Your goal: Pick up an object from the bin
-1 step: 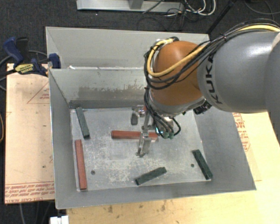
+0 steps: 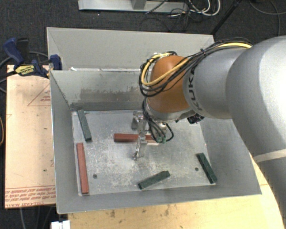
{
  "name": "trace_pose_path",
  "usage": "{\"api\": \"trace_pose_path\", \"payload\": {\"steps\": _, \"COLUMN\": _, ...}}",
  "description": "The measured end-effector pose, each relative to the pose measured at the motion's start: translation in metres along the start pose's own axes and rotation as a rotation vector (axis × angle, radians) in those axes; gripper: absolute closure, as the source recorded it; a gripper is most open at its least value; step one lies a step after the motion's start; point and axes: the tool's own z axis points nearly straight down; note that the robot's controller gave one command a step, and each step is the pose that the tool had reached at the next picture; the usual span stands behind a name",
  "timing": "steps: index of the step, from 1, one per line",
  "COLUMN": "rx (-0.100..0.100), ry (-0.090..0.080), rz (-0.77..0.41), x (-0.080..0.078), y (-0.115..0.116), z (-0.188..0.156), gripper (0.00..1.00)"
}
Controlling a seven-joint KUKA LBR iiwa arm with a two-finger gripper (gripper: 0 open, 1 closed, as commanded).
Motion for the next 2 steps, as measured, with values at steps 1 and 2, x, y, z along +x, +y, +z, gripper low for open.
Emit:
{"api": "trace_pose_path", "payload": {"steps": 1, "rx": -0.002, "ry": -0.006, "rz": 0.001, "x": -0.002, "y": 0.001, "z": -0.005, "gripper": 1.0}}
{"api": "trace_pose_path", "payload": {"steps": 2, "rx": -0.004, "ry": -0.015, "rz": -0.008, "x": 0.013, "y": 0.019, "z": -0.12, "gripper": 1.0}}
